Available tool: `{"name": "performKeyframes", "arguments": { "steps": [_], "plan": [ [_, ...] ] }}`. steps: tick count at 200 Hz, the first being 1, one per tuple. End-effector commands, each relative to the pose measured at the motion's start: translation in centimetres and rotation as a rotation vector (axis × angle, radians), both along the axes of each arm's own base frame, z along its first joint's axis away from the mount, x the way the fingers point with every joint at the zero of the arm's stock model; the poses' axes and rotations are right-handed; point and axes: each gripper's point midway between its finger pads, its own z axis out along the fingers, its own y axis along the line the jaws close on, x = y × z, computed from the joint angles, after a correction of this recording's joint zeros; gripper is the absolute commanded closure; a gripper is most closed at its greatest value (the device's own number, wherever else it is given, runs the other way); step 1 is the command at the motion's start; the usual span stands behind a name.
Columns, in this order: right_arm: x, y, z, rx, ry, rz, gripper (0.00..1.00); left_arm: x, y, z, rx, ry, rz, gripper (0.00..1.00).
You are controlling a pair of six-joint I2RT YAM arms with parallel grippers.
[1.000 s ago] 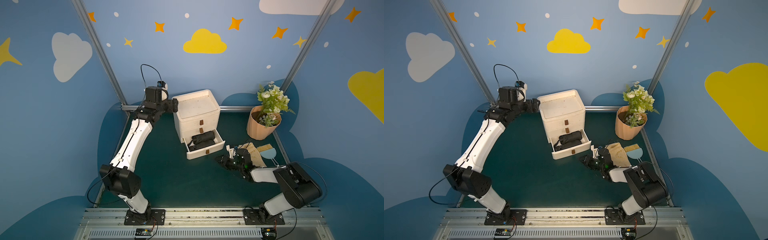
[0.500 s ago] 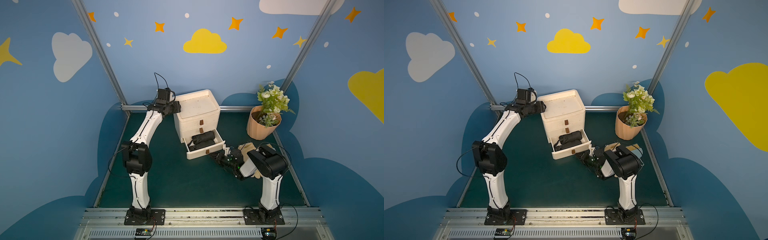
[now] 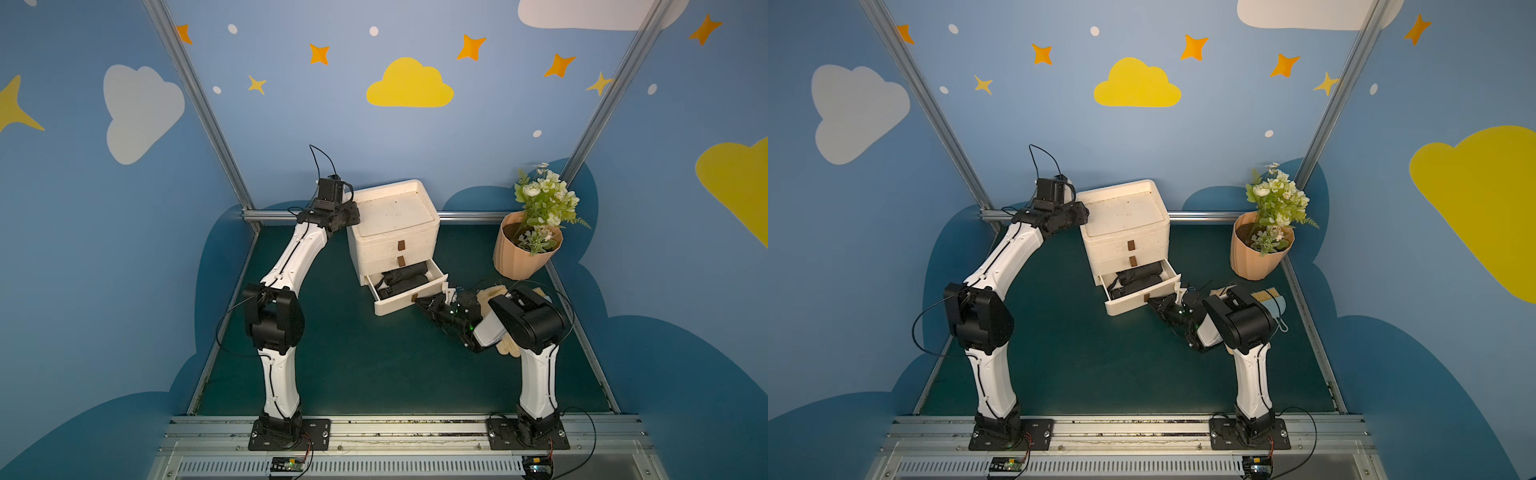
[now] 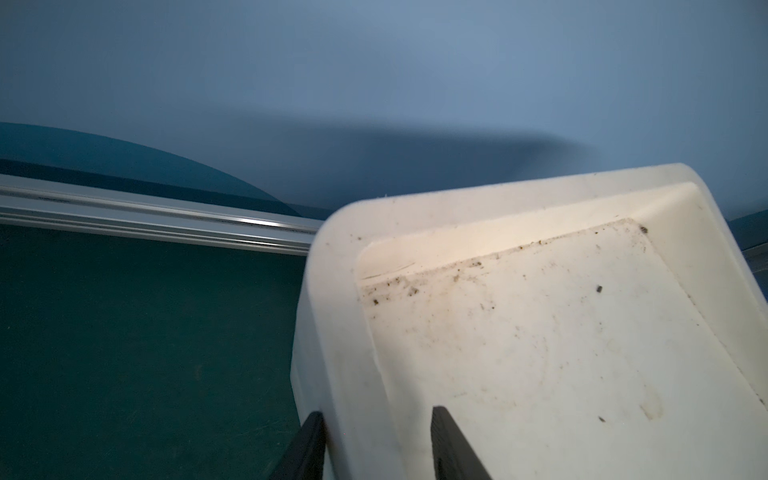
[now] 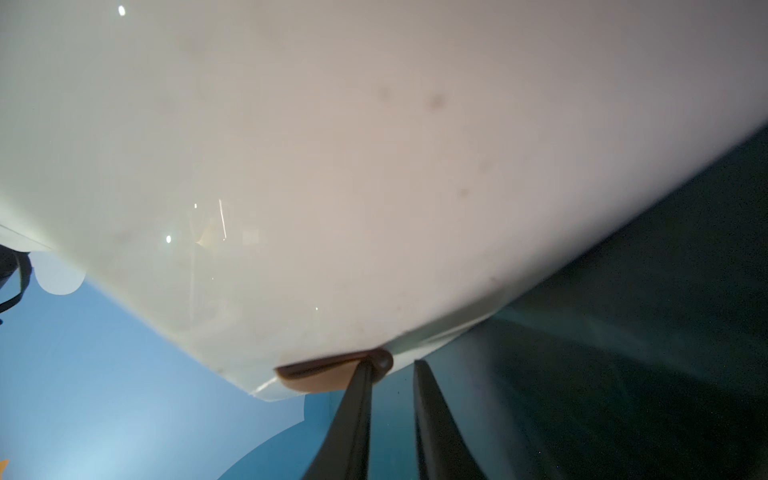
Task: Place the umbrella in the drawer by color
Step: Close the drawer in the storage box.
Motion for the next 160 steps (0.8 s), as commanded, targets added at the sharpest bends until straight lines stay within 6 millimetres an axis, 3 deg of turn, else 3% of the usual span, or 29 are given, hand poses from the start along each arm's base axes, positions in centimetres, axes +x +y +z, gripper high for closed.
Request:
{"name": "performKeyframes", "arguments": {
  "steps": [1, 37, 95, 160],
  "plan": [
    [1.9, 1.3, 1.4, 0.005, -0.053, -0.012, 0.8, -1.0, -0.9, -1.8, 0.043, 0.045, -0.083, 0.61],
    [2.7, 2.2, 2.7, -0.01, -0.083, -0.032, 0.79, -1.2, -1.6, -1.8, 0.044, 0.042, -0.099, 0.63],
    [1.6, 3.8, 3.2, -0.032, -0.107, -0.049, 0.78, -1.5, -2.4, -1.4, 0.037, 0.032, -0.117, 0.63],
    [4.3, 4.7, 4.2, -0.035, -0.139, -0.073, 0.77, -1.6, -2.7, -1.2, 0.048, 0.027, -0.126, 0.63]
  ]
}}
